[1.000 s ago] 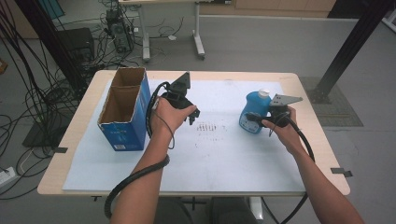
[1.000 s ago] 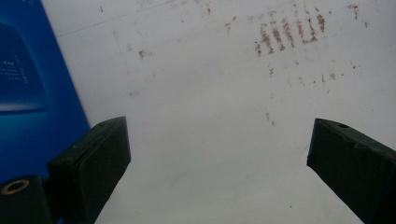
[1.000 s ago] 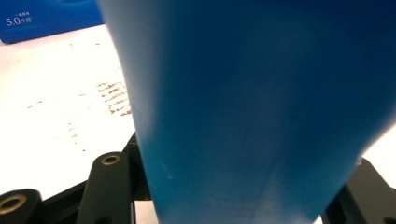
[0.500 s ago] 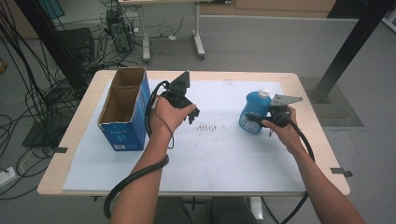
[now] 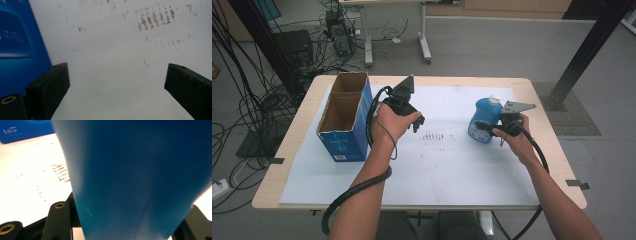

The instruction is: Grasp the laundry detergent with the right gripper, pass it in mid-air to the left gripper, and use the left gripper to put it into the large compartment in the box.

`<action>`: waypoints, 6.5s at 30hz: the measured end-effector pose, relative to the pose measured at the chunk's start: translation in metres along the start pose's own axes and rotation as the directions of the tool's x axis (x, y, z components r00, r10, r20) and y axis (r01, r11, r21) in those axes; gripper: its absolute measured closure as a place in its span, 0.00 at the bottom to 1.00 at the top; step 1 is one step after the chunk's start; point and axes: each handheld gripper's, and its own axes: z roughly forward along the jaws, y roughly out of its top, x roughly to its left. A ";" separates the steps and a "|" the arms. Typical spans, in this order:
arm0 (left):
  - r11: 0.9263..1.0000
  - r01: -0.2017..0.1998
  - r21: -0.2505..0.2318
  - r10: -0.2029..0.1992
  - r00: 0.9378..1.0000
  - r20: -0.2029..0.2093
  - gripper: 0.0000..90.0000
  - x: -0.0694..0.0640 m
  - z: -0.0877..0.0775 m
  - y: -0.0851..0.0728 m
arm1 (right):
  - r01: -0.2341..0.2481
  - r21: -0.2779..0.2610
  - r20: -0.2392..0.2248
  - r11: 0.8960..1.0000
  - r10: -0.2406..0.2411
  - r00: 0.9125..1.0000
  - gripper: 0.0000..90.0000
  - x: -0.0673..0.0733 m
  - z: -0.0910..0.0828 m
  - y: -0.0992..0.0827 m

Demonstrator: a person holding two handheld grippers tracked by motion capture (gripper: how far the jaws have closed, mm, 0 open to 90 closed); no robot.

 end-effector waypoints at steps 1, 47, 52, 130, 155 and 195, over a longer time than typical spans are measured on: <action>1.000 0.001 -0.003 -0.001 1.000 -0.001 0.07 0.000 0.000 0.000 | 0.001 -0.001 0.000 1.000 -0.001 1.000 0.48 0.000 0.000 0.000; 1.000 -0.008 -0.015 0.007 1.000 -0.014 0.07 -0.003 -0.009 0.000 | 0.000 0.001 0.002 1.000 0.000 1.000 0.48 0.000 0.000 0.000; 1.000 -0.007 -0.016 0.007 1.000 -0.016 0.07 -0.002 -0.010 0.000 | -0.001 0.001 0.001 1.000 0.001 1.000 0.48 0.000 0.000 0.000; 0.870 -0.489 -0.057 0.490 0.872 -0.008 0.06 0.012 -0.121 0.012 | 0.043 0.037 -0.177 0.998 -0.035 0.984 0.49 0.032 0.000 0.113; 0.639 -0.767 -0.062 0.768 0.641 -0.006 0.06 -0.007 -0.161 0.023 | 0.149 0.062 -0.371 0.987 -0.116 0.921 0.49 0.077 0.050 0.147; 0.488 -0.872 0.026 0.869 0.489 0.079 0.06 -0.026 -0.145 0.032 | 0.257 -0.026 -0.538 0.966 -0.230 0.811 0.49 0.127 0.092 0.168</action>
